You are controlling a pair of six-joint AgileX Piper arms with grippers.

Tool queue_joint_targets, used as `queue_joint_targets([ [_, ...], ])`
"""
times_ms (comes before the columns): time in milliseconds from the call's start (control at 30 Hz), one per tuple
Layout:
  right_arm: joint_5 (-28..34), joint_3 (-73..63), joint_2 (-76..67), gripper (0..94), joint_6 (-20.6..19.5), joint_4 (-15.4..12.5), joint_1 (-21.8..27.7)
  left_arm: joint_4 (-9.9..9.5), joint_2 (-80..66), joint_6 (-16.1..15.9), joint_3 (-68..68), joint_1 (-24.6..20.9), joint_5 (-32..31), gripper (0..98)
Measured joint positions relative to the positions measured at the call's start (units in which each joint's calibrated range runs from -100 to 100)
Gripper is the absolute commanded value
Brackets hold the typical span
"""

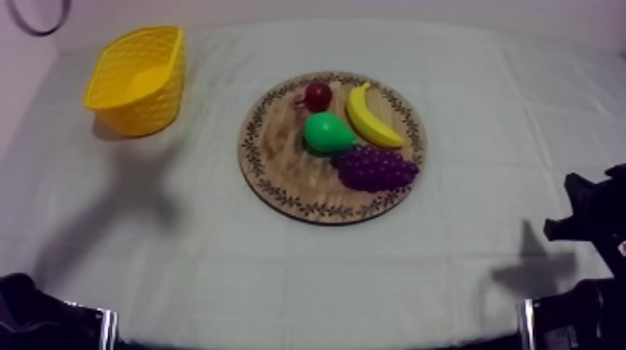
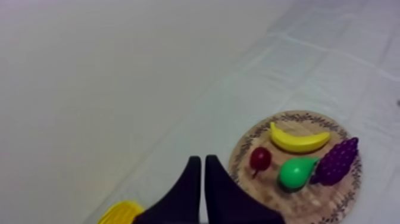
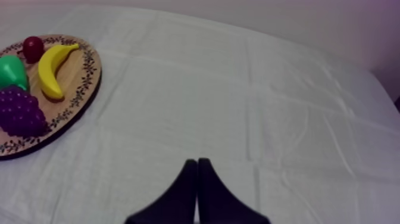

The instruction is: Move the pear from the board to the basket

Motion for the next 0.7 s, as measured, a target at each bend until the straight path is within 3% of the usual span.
queue_joint_targets([
  [300,0.0,0.0,0.0,0.3,0.0,0.0,0.0,-0.37,17.8,0.0,-7.1,5.3,-0.8,0.0],
  [700,0.0,0.0,0.0,0.3,0.0,0.0,0.0,-1.04,30.3,0.4,-0.7,7.3,-6.5,0.1],
])
